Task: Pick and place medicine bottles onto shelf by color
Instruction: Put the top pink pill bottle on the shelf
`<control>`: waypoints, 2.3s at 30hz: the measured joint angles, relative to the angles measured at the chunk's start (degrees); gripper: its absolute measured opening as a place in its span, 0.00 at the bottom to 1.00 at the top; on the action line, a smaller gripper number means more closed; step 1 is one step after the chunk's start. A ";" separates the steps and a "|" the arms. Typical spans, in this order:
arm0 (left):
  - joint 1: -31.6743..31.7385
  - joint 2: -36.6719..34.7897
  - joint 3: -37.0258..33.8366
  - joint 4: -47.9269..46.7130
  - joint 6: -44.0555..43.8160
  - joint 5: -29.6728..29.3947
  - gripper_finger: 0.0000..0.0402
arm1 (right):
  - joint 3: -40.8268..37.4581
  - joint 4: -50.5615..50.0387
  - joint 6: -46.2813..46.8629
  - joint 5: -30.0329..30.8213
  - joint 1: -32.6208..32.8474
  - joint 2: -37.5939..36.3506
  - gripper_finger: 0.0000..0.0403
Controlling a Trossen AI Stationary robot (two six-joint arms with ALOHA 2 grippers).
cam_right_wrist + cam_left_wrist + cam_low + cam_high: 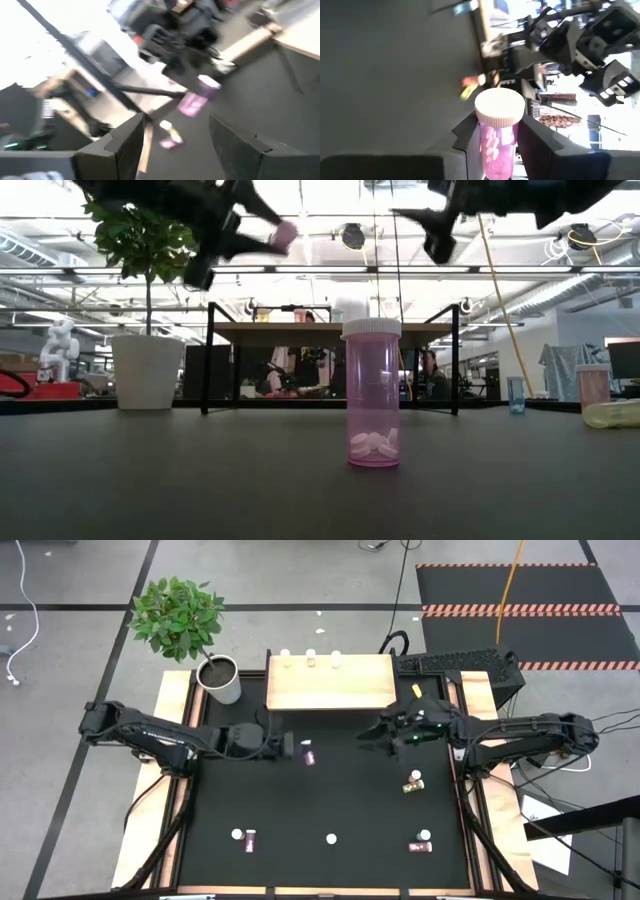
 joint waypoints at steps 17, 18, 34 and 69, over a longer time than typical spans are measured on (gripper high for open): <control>9.36 0.00 12.63 4.34 38.46 0.69 0.29 | 1.10 8.19 0.13 1.49 -9.19 5.63 0.64; 10.06 0.00 12.71 5.62 40.72 0.71 0.29 | 1.66 8.27 -0.14 2.46 -9.32 6.02 0.64; 24.52 6.14 12.72 23.26 54.82 20.95 0.29 | 24.89 -4.89 -16.02 1.21 -14.41 17.89 0.64; 25.22 13.97 15.67 25.88 60.77 16.89 0.35 | 26.65 -7.87 -21.25 -7.29 -18.86 22.95 0.29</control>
